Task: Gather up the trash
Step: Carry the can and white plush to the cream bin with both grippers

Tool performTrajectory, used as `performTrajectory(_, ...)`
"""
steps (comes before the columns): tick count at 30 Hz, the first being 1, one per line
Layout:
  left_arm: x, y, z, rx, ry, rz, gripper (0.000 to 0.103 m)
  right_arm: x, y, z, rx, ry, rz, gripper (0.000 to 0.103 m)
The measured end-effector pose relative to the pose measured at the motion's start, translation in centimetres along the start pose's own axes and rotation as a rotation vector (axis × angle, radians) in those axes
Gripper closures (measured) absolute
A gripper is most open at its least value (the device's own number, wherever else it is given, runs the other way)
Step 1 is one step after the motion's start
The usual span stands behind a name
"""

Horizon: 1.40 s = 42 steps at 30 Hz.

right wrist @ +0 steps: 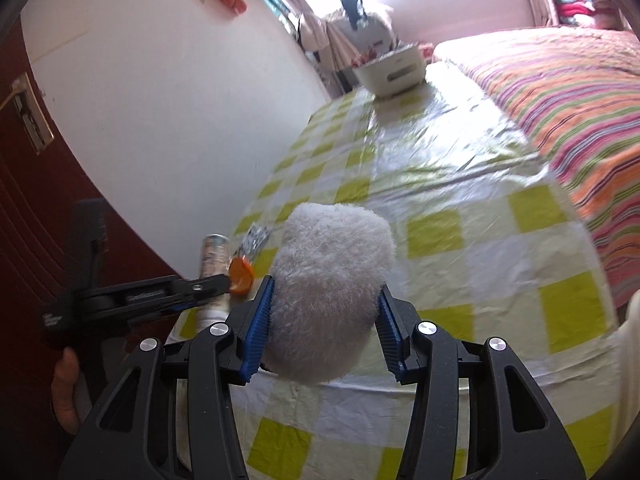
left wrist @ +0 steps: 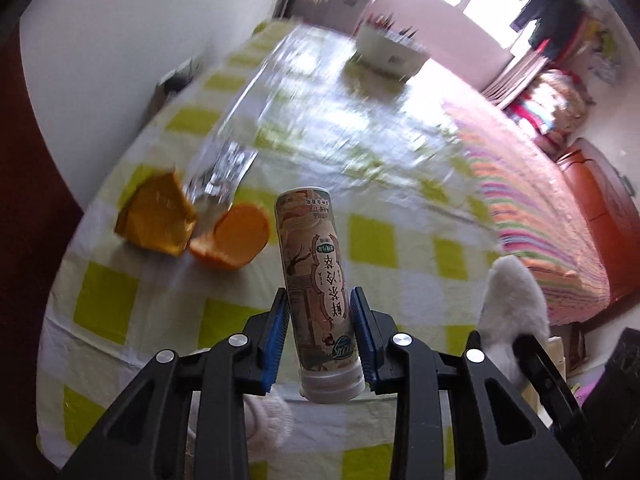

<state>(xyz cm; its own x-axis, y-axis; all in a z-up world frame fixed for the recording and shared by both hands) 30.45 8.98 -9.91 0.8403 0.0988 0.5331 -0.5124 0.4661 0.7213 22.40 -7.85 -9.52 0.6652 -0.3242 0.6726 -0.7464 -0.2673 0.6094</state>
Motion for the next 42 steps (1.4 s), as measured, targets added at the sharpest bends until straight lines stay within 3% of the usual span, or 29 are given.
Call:
performTrajectory(6, 0.4, 1.4, 3.0, -0.075, -0.073, 0.073, 0.072, 1.4, 2.1, 2.5, -0.035, -0.04, 0.073, 0.057)
performTrajectory(23, -2.6, -1.0, 10.7, -0.172, -0.202, 0.019, 0.072, 1.8, 7.1, 8.3, -0.153, -0.036, 0.178, 0.056)
performTrajectory(36, -5.6, -2.8, 18.7, -0.28, -0.344, -0.015, 0.072, 1.7, 11.0, 14.5, -0.256, -0.09, 0.242, 0.056)
performTrajectory(39, -5.9, -3.1, 19.8, -0.283, -0.376, -0.012, 0.083, 1.7, 11.4, 15.5, -0.269, -0.105, 0.248, 0.056)
performTrajectory(42, -5.7, -3.7, 19.9, -0.291, -0.36, -0.028, 0.083, 1.9, 11.9, 16.0, -0.279, -0.113, 0.259, 0.056)
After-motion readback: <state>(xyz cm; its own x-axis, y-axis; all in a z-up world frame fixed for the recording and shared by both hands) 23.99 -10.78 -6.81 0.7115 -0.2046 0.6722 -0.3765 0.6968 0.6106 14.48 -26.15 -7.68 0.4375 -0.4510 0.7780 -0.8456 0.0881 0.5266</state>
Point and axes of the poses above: each gripper's, at about its wrist camera, not at the fingertips, and y roughly against the way its jaws point, z to its right, x to its top, the point moved 9 cm from there along -y, roughly the way its jaws point, and after that the axes turned 9 degrees about -x, right-handed, at the moved point
